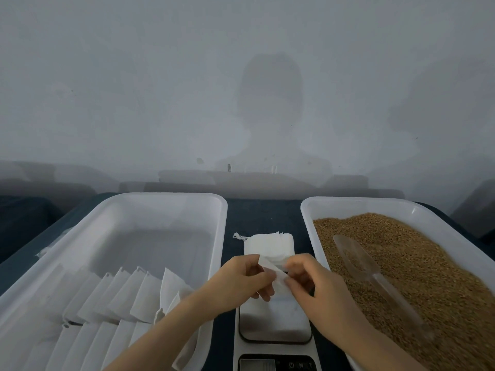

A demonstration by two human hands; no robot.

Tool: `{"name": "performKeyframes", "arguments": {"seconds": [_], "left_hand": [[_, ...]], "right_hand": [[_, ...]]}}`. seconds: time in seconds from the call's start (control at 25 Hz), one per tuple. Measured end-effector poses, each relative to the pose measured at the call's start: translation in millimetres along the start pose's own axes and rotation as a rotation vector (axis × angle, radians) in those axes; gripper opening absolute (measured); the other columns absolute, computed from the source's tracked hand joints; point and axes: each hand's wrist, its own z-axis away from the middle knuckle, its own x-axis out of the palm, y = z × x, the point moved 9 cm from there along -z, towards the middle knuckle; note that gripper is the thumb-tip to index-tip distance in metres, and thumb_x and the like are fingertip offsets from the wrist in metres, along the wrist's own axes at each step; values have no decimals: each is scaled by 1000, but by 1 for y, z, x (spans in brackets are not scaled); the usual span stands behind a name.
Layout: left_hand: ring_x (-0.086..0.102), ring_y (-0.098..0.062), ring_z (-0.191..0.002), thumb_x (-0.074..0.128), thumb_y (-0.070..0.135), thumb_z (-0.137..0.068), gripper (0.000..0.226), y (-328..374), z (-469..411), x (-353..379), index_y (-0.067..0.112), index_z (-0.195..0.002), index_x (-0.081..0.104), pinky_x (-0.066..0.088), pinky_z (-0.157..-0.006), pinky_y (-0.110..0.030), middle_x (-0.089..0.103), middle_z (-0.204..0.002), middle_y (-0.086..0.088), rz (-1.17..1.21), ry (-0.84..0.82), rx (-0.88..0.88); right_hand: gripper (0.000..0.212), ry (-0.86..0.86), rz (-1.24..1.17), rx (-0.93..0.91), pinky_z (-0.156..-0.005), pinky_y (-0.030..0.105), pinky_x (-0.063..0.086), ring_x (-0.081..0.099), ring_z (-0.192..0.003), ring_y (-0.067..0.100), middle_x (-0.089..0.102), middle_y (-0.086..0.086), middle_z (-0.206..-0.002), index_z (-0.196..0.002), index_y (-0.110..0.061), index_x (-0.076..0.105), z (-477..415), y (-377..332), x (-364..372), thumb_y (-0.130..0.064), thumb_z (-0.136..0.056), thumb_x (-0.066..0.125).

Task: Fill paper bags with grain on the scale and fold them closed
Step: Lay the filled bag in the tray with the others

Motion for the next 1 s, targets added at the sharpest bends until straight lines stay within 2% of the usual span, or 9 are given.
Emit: {"name": "performKeyframes", "arguments": {"seconds": [0.08, 0.16, 0.28, 0.48, 0.6, 0.68, 0.8, 0.92, 1.0], "left_hand": [[69, -11, -76, 55, 27, -94, 22, 0, 0, 1, 7, -99, 63, 55, -75, -23, 72, -77, 4, 1, -11, -3], [69, -10, -76, 57, 30, -93, 24, 0, 1, 2, 7, -94, 64, 54, -74, -20, 73, -78, 4, 9, -27, -1], [68, -7, -74, 60, 37, -91, 27, 2, 3, 3, 11, -85, 65, 50, -70, -16, 73, -77, 4, 27, -45, 9], [66, -5, -72, 64, 33, -90, 21, 9, 5, 6, 31, -69, 66, 48, -70, -14, 72, -75, 5, 63, -82, 52], [66, -5, -72, 65, 29, -89, 26, 13, 6, 8, 37, -64, 67, 49, -72, -12, 72, -74, 5, 68, -103, 89], [66, -6, -71, 67, 31, -88, 23, 13, 5, 8, 36, -66, 68, 49, -72, -12, 71, -74, 6, 76, -108, 102], [62, -5, -73, 70, 39, -82, 7, 11, 3, -1, 35, -77, 67, 50, -70, -17, 67, -76, 10, 94, -6, 116], [54, -2, -101, 69, 40, -79, 38, 3, 2, -31, 37, -112, 51, 49, -73, -10, 56, -107, 14, 108, 287, 94], [47, 4, -111, 65, 44, -78, 56, 0, 1, -33, 37, -128, 41, 45, -79, -7, 48, -123, 19, 117, 283, 55]], "right_hand": [[16, 6, 24, -5, -59, 16, 46, 56, -68, 6, 56, -13, -72, -84, -25, 56, 1, 0, -2, -11, -88, 63], [17, -15, 56, -55, -58, 11, 40, 53, -67, 3, 53, -15, -74, -81, -19, 63, 1, -5, 0, -3, -87, 63], [19, -38, 80, -85, -63, 7, 39, 55, -77, -2, 56, -15, -86, -91, -16, 71, 0, -6, 4, 0, -87, 61], [16, -88, 109, -111, -68, 11, 43, 55, -77, -5, 55, -17, -92, -101, -17, 71, 0, -5, 11, -12, -91, 59], [19, -173, 93, -95, -72, 18, 46, 56, -82, -1, 56, -16, -92, -101, -18, 71, 1, -2, 18, -10, -92, 57], [21, -138, 73, -78, -71, 13, 43, 55, -81, -1, 54, -17, -89, -96, -15, 72, 0, -1, 14, -3, -90, 56], [21, -70, 98, -56, -67, 8, 37, 52, -78, -2, 51, -16, -86, -87, -10, 72, -1, 1, 7, 4, -89, 55], [21, -38, 116, -27, -66, 11, 37, 50, -78, 0, 54, -8, -87, -81, -3, 69, -3, 7, 2, 9, -88, 53], [22, -14, 71, -6, -66, 12, 39, 52, -79, 3, 57, -7, -87, -79, -2, 70, -3, 8, -3, 11, -86, 53]]}}
